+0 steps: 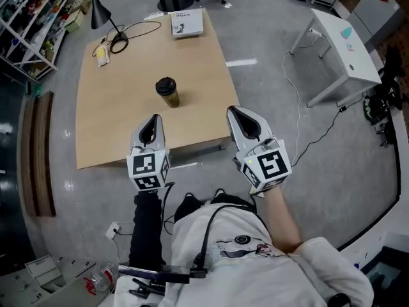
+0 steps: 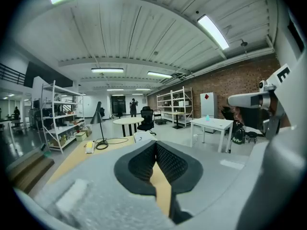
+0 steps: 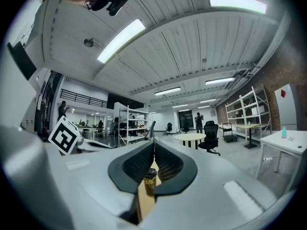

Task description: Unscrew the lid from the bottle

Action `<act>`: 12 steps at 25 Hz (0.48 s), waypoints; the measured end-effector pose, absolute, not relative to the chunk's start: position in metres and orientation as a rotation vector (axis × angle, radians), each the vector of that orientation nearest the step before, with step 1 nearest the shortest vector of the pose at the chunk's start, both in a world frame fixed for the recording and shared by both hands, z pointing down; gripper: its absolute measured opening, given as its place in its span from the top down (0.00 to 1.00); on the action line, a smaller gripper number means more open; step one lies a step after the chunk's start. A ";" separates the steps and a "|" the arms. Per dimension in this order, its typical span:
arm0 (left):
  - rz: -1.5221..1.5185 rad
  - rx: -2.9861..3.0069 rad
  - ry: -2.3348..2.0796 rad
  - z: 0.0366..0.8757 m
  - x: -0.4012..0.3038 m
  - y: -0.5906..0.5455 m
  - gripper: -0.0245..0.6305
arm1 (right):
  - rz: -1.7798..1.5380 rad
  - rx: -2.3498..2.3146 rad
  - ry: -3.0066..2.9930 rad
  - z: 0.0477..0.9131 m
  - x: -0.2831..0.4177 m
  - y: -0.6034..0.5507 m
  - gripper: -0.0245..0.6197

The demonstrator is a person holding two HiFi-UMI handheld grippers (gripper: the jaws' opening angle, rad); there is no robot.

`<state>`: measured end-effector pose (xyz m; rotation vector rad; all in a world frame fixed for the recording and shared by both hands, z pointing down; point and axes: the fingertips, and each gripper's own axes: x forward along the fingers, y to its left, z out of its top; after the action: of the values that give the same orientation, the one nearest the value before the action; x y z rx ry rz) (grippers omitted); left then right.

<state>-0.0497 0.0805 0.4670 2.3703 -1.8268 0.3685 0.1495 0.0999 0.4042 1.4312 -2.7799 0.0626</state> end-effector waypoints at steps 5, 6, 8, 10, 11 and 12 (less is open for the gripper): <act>0.422 2.262 -1.743 0.549 -0.065 0.073 0.65 | 0.146 1.420 -2.775 0.426 0.156 0.087 0.94; 0.444 2.249 -1.706 0.570 -0.066 0.069 0.56 | 0.155 1.416 -2.769 0.429 0.154 0.082 0.94; 0.488 2.255 -1.637 0.610 -0.066 0.055 0.35 | 0.169 1.401 -2.751 0.437 0.148 0.069 0.94; 0.508 2.263 -1.594 0.647 -0.067 0.032 0.13 | 0.174 1.390 -2.722 0.444 0.144 0.054 0.94; 0.516 2.253 -1.574 0.666 -0.069 0.018 0.05 | 0.177 1.395 -2.702 0.448 0.143 0.045 0.93; 0.528 2.236 -1.550 0.685 -0.071 0.003 0.04 | 0.183 1.410 -2.673 0.452 0.143 0.034 0.93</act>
<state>-0.0712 0.0025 0.6845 2.2364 -1.5500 0.5277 0.1432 0.0342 0.4517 1.4098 -2.6734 0.1830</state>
